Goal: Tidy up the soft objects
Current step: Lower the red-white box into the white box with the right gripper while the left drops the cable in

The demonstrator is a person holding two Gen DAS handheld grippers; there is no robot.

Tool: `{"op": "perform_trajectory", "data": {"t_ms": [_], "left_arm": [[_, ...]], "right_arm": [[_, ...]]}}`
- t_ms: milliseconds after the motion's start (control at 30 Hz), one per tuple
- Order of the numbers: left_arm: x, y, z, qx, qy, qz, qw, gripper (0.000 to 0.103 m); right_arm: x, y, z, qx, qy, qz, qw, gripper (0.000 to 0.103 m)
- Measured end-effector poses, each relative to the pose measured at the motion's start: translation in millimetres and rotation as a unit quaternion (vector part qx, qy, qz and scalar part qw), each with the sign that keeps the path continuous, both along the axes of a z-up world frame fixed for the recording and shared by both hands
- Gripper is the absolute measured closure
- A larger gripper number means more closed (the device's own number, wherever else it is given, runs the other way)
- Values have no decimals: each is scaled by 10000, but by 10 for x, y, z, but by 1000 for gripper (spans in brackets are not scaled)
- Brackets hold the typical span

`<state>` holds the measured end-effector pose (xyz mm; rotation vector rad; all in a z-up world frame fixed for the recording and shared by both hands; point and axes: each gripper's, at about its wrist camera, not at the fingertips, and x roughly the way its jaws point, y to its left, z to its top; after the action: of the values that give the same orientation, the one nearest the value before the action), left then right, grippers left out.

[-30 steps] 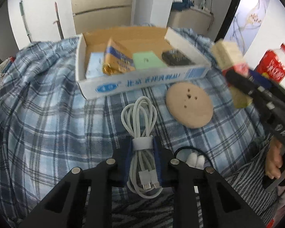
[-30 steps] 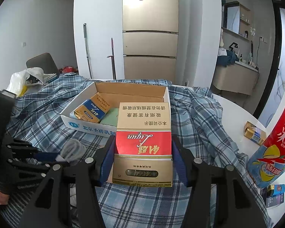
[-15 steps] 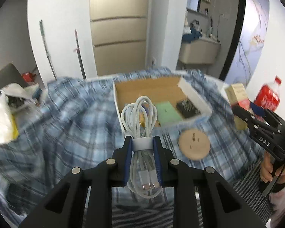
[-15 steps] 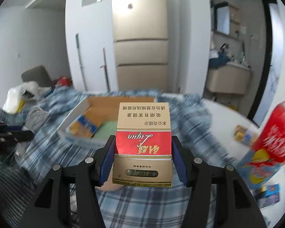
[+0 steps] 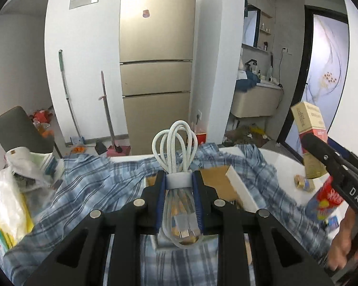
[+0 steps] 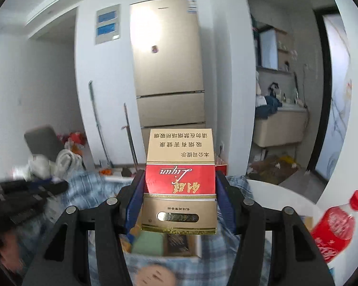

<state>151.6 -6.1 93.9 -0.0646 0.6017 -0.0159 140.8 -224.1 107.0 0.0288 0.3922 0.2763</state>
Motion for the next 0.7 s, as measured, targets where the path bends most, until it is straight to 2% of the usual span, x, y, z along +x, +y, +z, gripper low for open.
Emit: {"op": "perform_trajectory", "data": {"t_ms": [100, 200, 433, 567, 700], "left_arm": [[155, 31, -56, 4, 114, 185, 9998, 80], [260, 82, -238, -82, 345, 188, 9992, 80], [531, 215, -859, -204, 1066, 323, 9936, 80], [650, 256, -1125, -202, 1372, 369, 9897, 80], [747, 303, -1319, -287, 1656, 394, 9850, 80]], "right_arm": [[187, 144, 33, 166, 70, -113, 9998, 47], [391, 246, -95, 262, 338, -103, 9990, 47], [678, 419, -692, 191, 1037, -35, 9944, 47], [796, 483, -970, -47, 1319, 47, 9912, 47], [910, 512, -1255, -58, 1783, 208, 9837, 48]]}}
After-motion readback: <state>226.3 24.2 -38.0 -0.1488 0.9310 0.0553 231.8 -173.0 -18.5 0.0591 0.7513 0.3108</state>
